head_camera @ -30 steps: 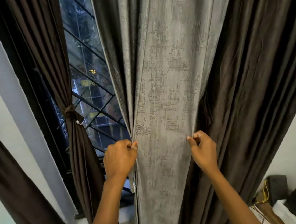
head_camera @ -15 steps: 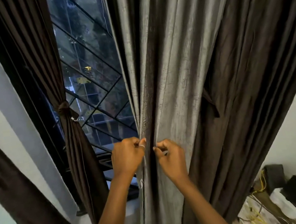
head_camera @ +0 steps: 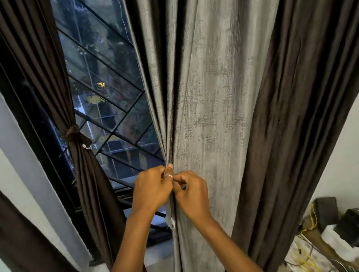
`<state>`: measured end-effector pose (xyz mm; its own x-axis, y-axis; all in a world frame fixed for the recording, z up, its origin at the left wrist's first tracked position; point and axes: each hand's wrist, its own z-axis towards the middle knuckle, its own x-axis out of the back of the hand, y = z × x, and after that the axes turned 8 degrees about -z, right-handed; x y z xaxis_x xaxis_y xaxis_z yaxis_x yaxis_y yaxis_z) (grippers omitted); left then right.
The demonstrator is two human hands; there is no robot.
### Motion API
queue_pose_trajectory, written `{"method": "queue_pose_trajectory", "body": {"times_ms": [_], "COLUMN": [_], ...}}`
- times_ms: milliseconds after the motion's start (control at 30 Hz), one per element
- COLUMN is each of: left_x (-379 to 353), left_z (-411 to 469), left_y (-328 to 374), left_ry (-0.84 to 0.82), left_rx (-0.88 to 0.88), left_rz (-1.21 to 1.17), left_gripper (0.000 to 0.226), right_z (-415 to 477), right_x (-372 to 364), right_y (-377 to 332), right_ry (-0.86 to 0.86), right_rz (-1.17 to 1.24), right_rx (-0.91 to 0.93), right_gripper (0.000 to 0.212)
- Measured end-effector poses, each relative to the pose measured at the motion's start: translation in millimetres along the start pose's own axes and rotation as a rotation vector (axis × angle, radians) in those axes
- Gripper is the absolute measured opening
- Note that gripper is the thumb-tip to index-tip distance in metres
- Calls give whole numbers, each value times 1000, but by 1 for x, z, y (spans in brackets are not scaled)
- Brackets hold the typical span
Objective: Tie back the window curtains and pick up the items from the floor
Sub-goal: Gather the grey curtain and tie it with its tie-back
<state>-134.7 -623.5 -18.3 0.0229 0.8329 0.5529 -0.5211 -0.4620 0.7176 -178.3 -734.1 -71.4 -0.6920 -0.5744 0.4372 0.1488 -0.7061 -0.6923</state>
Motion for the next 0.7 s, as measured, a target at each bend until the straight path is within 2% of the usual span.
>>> {"method": "queue_pose_trajectory", "body": {"times_ms": [133,267,433,533,633,700], "left_x": [-2,-6,-10,-8,-8,-8], "left_z": [0,2,-4,-4,-3,-3], "left_y": [10,6,-1,-6,-11,-14], "left_ry": [2,43,91,98,97,94], "left_rx": [37,57,29,6,-12,-23], "left_rz": [36,41,-3,-19,-30,-32], "left_gripper": [61,43,44,43,43,44], "right_z": [-3,-5,-1,8,17,27], "right_x": [-2,-1,6,22,44,59], "right_y": [2,0,3,7,26,45], "right_ry": [21,19,-65,-135,73,255], "right_rz": [19,9,8,10,4,-129], "right_rx": [-23,-23,41,108,-7,-147], "right_gripper": [15,26,11,10,15,11]}}
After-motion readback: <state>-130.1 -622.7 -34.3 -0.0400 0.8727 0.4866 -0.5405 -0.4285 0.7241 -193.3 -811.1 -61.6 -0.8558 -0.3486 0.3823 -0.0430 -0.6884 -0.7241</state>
